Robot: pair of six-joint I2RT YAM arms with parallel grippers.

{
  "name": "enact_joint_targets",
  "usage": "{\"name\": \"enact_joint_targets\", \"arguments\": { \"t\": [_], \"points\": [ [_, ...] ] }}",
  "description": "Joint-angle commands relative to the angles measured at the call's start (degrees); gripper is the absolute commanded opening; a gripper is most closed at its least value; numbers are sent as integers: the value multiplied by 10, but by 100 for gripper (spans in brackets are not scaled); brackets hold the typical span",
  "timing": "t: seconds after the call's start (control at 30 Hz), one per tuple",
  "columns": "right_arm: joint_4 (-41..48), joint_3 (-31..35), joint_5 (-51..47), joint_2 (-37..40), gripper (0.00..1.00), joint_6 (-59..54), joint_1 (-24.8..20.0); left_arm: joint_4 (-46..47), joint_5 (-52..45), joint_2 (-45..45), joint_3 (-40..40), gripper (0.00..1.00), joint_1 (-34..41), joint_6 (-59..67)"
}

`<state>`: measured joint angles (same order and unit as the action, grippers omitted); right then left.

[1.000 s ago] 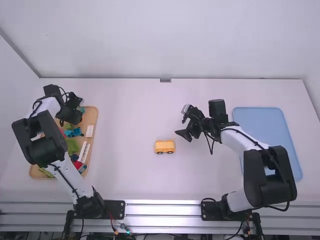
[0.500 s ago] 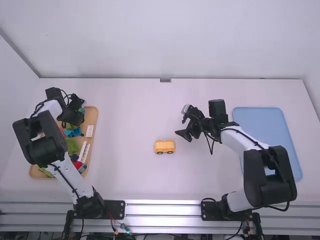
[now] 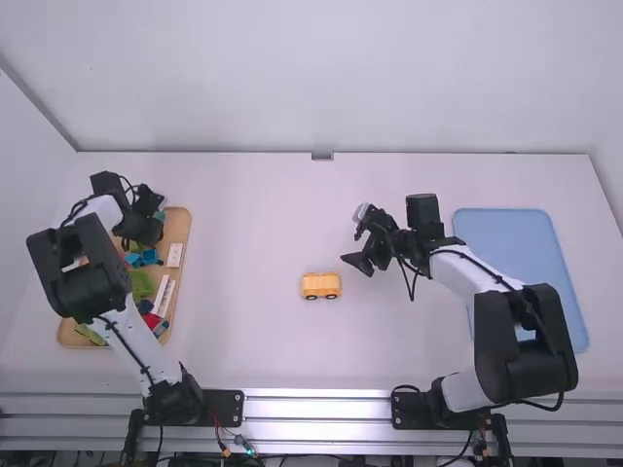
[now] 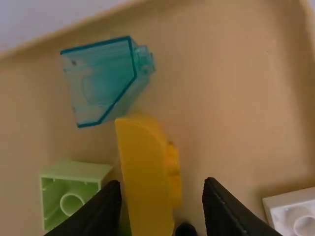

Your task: Assemble lego blocks to make yellow taxi

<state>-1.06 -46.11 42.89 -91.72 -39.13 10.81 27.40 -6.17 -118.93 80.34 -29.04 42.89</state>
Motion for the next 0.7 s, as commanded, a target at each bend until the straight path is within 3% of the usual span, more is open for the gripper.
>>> {"name": "enact_joint_targets", "arguments": {
  "t": [0.0,0.43,0.67],
  "points": [
    [2,0,3,-6,98,4,0,1,10,-17,-3,45,-2,-11],
    [-1,0,3,-6,98,4,0,-27,-19,-38,-3,31,-1,-15],
    [-3,0,8,-6,99,4,0,-21,12,-35,2,18,-1,-45]
  ]
}}
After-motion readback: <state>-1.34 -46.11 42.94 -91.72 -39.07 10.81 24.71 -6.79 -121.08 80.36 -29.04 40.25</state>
